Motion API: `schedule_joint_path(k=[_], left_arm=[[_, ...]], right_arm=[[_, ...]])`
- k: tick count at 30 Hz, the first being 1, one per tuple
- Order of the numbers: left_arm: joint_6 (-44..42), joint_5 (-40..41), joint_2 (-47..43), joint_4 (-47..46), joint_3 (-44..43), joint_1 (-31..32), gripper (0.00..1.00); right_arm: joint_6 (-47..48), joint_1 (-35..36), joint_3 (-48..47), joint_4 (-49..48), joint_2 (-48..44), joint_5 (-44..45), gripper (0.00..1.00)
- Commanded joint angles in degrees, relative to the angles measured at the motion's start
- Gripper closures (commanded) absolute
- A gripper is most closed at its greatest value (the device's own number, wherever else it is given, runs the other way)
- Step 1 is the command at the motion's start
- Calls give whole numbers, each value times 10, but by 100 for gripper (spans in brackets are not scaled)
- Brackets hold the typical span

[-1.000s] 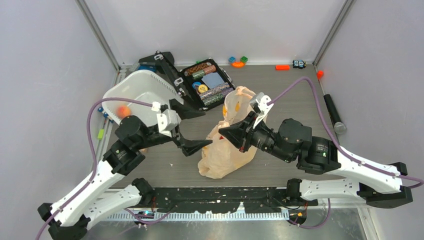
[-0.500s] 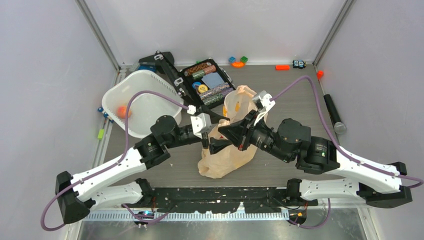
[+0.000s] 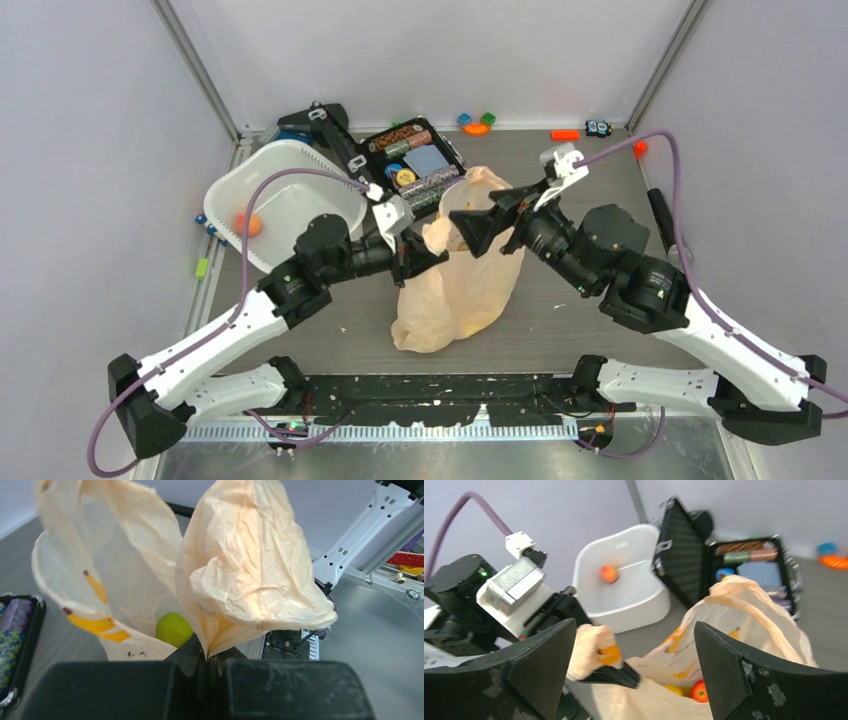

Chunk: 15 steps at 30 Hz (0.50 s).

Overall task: Place the fake fruits into the plastic bag and tie a complex knot
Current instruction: Tie the plastic bag at the center of the board.

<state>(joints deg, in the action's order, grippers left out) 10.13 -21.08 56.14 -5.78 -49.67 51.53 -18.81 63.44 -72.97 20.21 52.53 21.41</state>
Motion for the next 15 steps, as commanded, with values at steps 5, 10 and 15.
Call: schedule_joint_path(k=[5,10,15], left_arm=[[33,-247,-3,169,-76,-148,100],[7,-328,9,219,-94,-199,100],[-2,-435,34,250,-103,-258,100]], right_arm=[[158,-196,-34,-27,5,-222,3],[262,-282,23,-54,-14,-368,4],[327,-368,69,-60,-9,-530,5]])
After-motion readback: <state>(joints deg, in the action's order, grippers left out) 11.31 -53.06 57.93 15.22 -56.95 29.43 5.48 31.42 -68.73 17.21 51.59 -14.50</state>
